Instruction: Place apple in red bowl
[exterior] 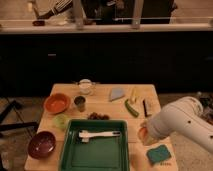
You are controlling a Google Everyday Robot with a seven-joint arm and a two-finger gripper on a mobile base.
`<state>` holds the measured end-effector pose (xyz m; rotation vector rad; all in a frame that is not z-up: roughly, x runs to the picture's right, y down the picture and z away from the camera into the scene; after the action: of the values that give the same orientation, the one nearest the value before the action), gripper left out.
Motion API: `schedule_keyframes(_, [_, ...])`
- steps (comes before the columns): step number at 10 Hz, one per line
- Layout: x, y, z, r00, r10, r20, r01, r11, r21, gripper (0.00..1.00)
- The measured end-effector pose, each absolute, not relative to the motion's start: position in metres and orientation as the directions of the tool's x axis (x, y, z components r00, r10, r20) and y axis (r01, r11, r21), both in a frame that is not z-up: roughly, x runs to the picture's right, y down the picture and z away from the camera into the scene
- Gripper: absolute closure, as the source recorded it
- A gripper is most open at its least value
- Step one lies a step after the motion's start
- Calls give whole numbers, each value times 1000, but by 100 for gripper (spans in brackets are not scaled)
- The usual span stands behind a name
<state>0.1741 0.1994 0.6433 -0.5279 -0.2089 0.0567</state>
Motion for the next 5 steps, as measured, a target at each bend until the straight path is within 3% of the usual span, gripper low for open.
schedule_keyframes(5, [85,161,623,963,-10,268,134,884,-448,100])
